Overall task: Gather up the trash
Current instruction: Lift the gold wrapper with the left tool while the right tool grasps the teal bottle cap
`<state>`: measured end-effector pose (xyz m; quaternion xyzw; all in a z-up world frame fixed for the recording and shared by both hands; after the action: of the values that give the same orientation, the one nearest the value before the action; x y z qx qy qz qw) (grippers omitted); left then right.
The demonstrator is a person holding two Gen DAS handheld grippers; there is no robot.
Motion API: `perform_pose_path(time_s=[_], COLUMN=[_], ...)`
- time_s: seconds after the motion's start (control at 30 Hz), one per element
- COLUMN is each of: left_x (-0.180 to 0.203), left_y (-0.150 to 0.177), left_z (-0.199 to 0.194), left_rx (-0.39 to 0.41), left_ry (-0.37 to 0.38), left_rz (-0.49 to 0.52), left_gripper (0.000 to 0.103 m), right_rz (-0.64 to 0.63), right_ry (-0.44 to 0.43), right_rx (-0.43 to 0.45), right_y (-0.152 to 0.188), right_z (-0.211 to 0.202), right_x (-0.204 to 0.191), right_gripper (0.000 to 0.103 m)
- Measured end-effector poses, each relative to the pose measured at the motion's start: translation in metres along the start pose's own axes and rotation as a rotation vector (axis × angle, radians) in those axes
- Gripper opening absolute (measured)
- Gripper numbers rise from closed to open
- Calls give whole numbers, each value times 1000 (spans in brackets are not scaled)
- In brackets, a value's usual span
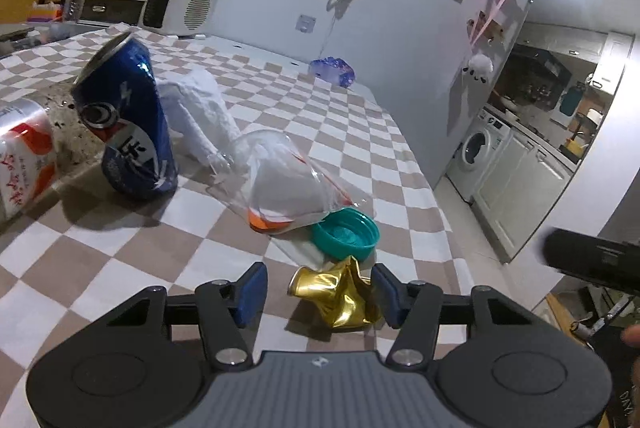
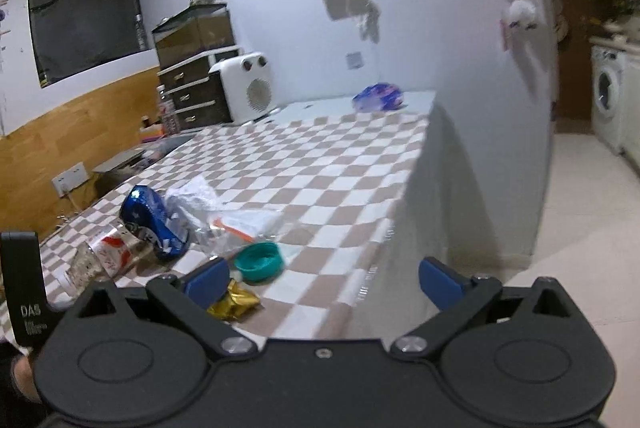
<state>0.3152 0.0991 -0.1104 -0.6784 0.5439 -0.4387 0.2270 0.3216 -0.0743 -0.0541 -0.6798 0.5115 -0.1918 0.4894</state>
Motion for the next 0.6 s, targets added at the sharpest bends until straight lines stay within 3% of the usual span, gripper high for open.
perform_pose_path(time_s=[0.27, 0.53, 0.6], left_x=[7, 18, 16], left_y=[1, 4, 9], left_z=[5, 1, 4], left_rx=[-18, -20, -57], left_ry=[1, 6, 1], left_rz=[62, 151, 154], left_gripper=[50, 40, 25], right_rz=[14, -29, -36], right_ry=[-54, -48, -52], right_rx=[-99, -209, -234], right_y=[0, 7, 9], right_z=[63, 107, 116], right_x=[-24, -45, -51], right_gripper=[84, 79, 79])
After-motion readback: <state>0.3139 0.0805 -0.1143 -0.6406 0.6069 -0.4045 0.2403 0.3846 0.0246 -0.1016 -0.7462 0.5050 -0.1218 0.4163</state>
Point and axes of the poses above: each gripper's, at about its wrist camera, not at the fingertips, and z roughly the way its jaws point, x to its right, y to its underside, the point moved 10 cm from there along z, roughly the way its jaws point, and after that the axes turned 1 degree about -z, right-handed, at the moved point
